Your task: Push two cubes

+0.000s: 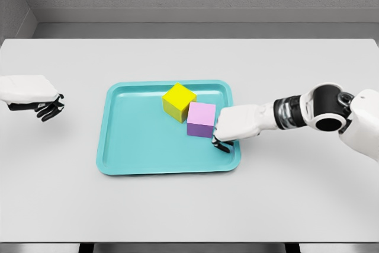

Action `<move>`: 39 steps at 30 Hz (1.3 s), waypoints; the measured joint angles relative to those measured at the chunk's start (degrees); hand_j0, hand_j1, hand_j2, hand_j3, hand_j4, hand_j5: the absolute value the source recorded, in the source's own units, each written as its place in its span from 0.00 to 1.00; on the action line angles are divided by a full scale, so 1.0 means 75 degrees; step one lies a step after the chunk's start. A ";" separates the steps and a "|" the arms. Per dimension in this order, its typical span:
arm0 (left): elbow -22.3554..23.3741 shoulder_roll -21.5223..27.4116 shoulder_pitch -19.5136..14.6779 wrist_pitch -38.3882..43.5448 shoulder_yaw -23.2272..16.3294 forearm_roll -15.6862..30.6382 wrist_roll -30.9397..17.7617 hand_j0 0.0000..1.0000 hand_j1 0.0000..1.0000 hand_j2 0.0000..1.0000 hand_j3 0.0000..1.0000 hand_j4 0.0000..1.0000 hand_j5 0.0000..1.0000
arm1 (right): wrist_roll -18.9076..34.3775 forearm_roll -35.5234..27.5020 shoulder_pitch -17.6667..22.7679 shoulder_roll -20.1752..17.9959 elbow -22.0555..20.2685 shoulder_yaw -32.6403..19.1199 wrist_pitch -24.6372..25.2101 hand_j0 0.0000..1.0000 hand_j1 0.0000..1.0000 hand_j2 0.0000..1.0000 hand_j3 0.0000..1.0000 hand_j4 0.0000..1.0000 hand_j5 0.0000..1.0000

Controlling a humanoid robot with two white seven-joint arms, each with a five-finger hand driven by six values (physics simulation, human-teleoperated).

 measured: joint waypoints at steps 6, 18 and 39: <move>0.0061 -0.0024 0.0000 0.0000 0.0000 0.0000 0.0000 0.00 0.00 0.00 0.00 0.00 0.00 | 0.0023 -0.0068 -0.0082 0.0171 0.0046 0.0094 -0.0001 0.26 0.26 0.26 0.26 0.26 0.26; 0.0078 -0.0031 0.0012 0.0000 0.0001 0.0000 0.0000 0.00 0.00 0.00 0.00 0.00 0.00 | 0.0025 -0.0173 -0.0199 0.0488 0.0032 0.0438 0.0064 0.26 0.26 0.26 0.26 0.26 0.26; -0.0591 -0.1548 -0.0328 0.0000 -0.0045 0.0368 0.0000 0.00 0.00 0.00 0.00 0.00 0.00 | -0.0285 0.1272 -0.0235 -0.0456 -0.1331 0.0561 0.0051 0.27 0.27 0.27 0.27 0.27 0.27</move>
